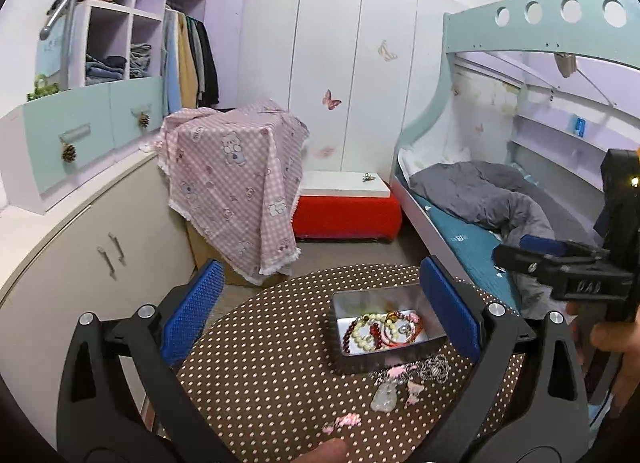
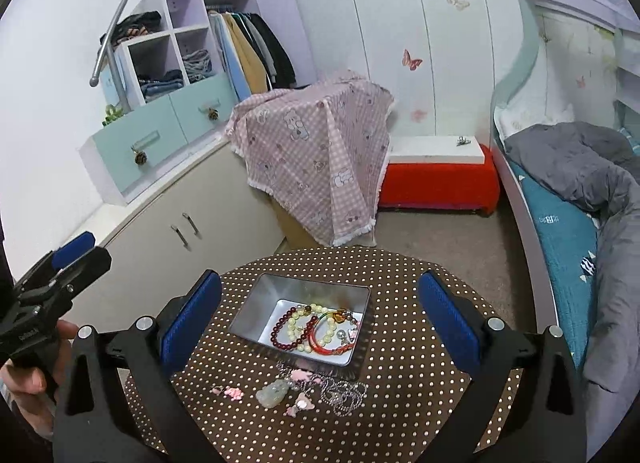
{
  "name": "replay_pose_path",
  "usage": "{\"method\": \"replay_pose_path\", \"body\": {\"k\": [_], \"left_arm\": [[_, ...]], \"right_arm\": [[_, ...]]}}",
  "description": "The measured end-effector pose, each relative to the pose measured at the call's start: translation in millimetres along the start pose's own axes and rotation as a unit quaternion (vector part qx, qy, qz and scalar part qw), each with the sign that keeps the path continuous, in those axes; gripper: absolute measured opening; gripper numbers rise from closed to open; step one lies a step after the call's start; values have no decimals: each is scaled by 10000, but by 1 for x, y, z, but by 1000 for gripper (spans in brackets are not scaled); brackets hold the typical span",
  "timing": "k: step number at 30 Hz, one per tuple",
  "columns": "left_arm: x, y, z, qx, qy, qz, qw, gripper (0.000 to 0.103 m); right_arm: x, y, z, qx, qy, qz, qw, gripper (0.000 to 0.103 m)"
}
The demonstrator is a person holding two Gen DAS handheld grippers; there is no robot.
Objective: Organize jewelry
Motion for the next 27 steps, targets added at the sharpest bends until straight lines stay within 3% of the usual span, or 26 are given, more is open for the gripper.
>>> {"method": "replay_pose_path", "body": {"k": [17,27], "left_arm": [[24,13,71,-23,281,-142,9995,96],[-7,5,143,-427,1055,-199,9933,96]], "right_arm": [[43,4,49,-4,-88,265,9996,95],[17,-6,115,-284,579,268,9976,95]]}}
Point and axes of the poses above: each gripper's, at about its wrist camera, not at the fingertips, and x roughly against the way its jaws point, y to its left, z to its underside, the point moved 9 cm from there along -x, roughly the way its jaws point, and after that the axes turned 1 degree about y, right-handed, at the moved point
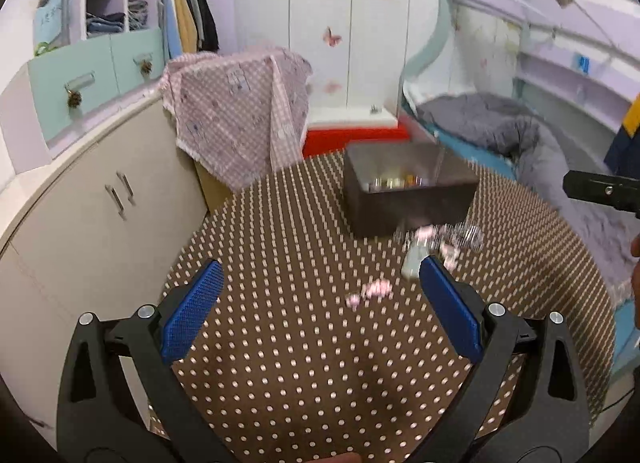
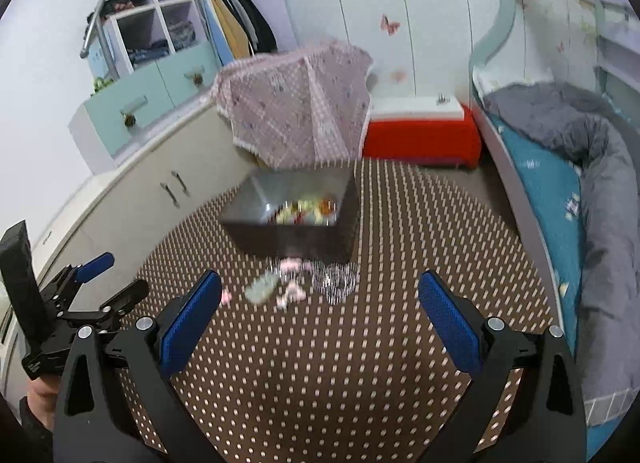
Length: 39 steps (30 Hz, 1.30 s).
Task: Organize jewelry
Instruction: 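Move both tools back toward the remaining charms, then grasp the pink bunny charm with the left tool while the right tool grasps a pink charm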
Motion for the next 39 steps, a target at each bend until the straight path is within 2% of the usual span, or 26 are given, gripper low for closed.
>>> {"method": "replay_pose_path", "body": {"k": [14,16,17,18,19,21,22,23,31,33,35,38,39], "left_arm": [[-61,-19,21,-563,727,140,9957,96],[-69,-23,23,-639,851,276,9939,88],[-73,-25,25,-663,949,350,9927,76],[-76,-27,27,-683,1036,418,9914,59],[-81,-30,32,-705,1174,542,9891,50],[-79,-36,30,-667,1172,829,9874,22],[-78,-38,30,-702,1166,862,9869,15],[-77,-39,31,-732,1160,881,9866,12],[-59,-22,34,-242,1064,897,9900,12],[-58,-20,35,-132,1041,908,9903,12],[-57,-17,37,-69,1032,877,9908,12],[-57,-14,39,3,1042,878,9907,12],[-57,-14,39,20,1041,876,9907,12]], "right_arm": [[-39,-2,37,1,548,6,9985,95],[-42,-5,40,-10,607,29,9982,95],[-43,-5,41,-11,625,30,9980,95],[-45,-6,42,-9,650,35,9979,95],[-46,-6,43,-8,662,39,9978,95],[-49,-5,44,-14,683,35,9977,95],[-51,-5,44,-9,699,32,9975,95],[-54,-3,45,1,709,29,9975,95],[-90,27,48,293,955,-236,9947,93],[-100,34,47,324,1005,-270,9940,87],[-112,36,45,380,1011,-82,9941,69],[-121,39,44,741,860,324,9930,58],[-120,41,44,795,862,294,9927,54]]}}
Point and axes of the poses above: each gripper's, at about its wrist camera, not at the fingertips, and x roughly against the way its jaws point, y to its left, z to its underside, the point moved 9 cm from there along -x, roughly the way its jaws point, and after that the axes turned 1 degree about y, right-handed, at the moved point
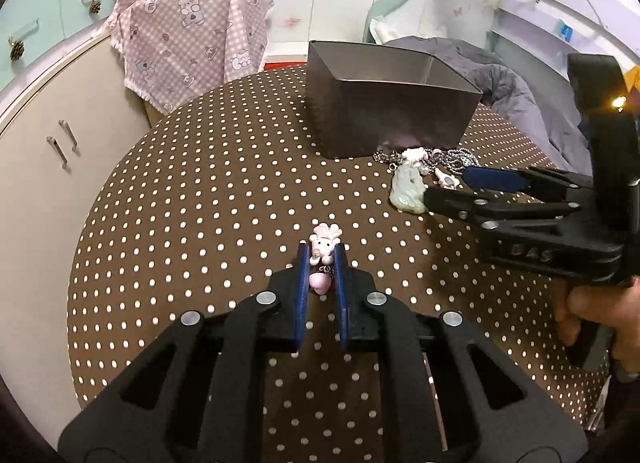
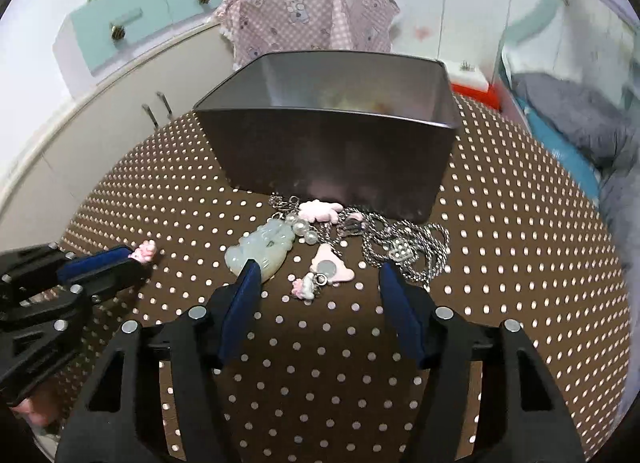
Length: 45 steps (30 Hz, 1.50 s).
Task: Organize jewelry
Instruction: 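Grasp the pink bunny charm with the left tool while the right tool grasps a pink charm, then carry both pink charms into the metal tin and open both tools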
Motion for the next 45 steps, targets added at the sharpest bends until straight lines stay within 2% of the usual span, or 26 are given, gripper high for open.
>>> {"method": "replay_pose_path", "body": {"k": [2,3,5,14,22,28,36,41,45], "left_arm": [[2,1,1,36,-14,24,10000,12],[2,0,2,57,-20,38,10000,12],[3,1,1,111,-42,76,9999,12],[18,-4,-3,140,-215,102,9996,12],[45,-8,-19,82,-544,161,9984,12],[71,-10,-42,29,-882,170,9960,12],[94,-21,-94,-235,-1383,104,9901,12],[92,-27,-125,-265,-1517,177,9879,12],[82,-28,-144,-179,-1508,266,9880,12]], "right_arm": [[1,1,3,166,17,89,9998,24],[3,-1,5,228,4,170,9996,20],[6,-5,8,144,25,15,9999,12],[47,-14,23,-47,-208,-494,9986,12],[93,-13,4,117,-601,-484,9969,12],[127,-13,-26,187,-1018,-531,9932,12],[157,-24,-78,357,-1495,-466,9870,12],[157,-28,-109,432,-1640,-410,9847,12],[151,-31,-121,447,-1598,-427,9852,12]]}}
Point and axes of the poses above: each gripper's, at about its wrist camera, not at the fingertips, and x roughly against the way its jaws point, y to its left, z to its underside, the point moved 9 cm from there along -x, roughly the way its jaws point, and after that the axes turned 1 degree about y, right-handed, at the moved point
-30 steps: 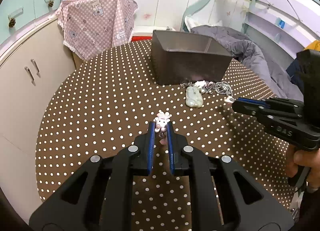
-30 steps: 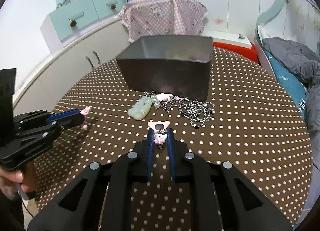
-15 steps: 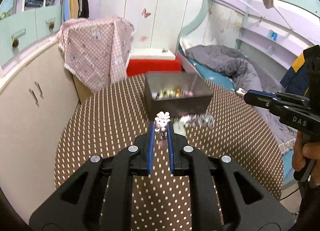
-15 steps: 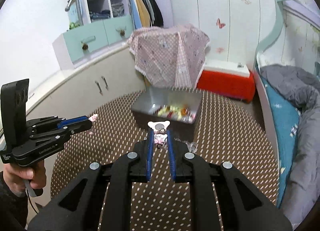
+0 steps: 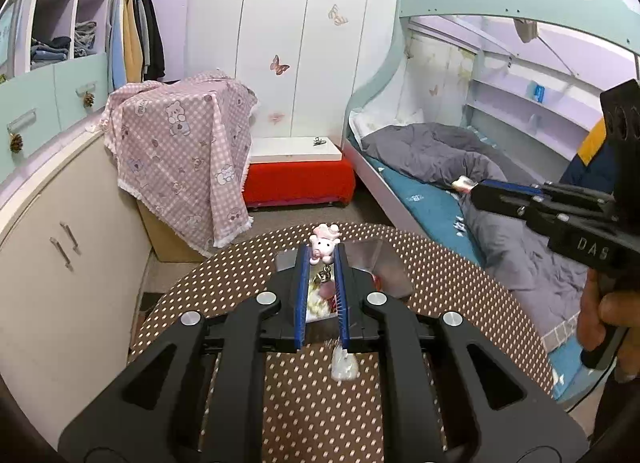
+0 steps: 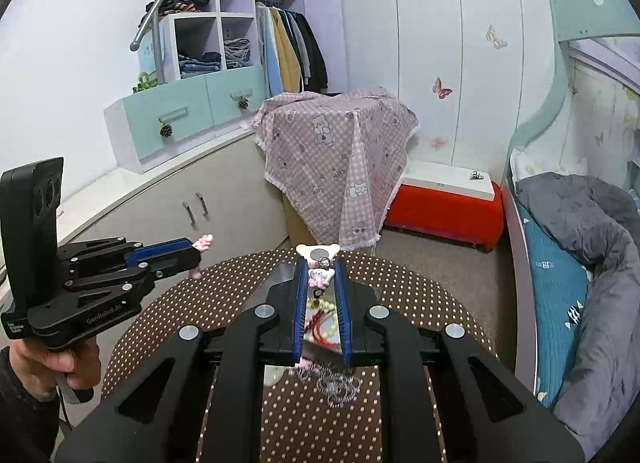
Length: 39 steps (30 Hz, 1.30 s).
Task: Organize jewelry
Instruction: 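Carry both pink charms into the metal tin and open both tools, then move both tools back over the jade pendant and silver chains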
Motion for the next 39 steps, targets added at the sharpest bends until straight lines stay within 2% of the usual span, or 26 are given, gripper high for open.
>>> {"method": "replay_pose_path", "body": {"k": [11,13,15,16,17,19,23,39], "left_arm": [[-43,5,-17,69,232,17,9997,13],[-55,9,-16,105,386,-62,9992,18],[-66,19,-12,228,585,-384,9973,98],[-64,25,-13,304,489,-506,9971,97],[-62,29,-13,384,388,-497,9973,97],[-57,35,-10,513,388,-456,9969,97],[-41,46,-8,504,248,-809,9951,97],[32,40,5,553,-356,-1032,9925,97]], "right_arm": [[-57,-7,-5,-49,495,-215,9985,12],[-71,-10,-1,-93,659,-284,9974,13],[-86,-18,7,-245,861,-249,9957,27],[-89,-24,10,-371,886,-208,9952,48],[-90,-29,11,-482,849,-116,9952,76],[-85,-39,13,-662,710,22,9953,93],[-67,-53,16,-1008,541,142,9933,95],[2,-38,5,-1005,-51,196,9947,95]]}}
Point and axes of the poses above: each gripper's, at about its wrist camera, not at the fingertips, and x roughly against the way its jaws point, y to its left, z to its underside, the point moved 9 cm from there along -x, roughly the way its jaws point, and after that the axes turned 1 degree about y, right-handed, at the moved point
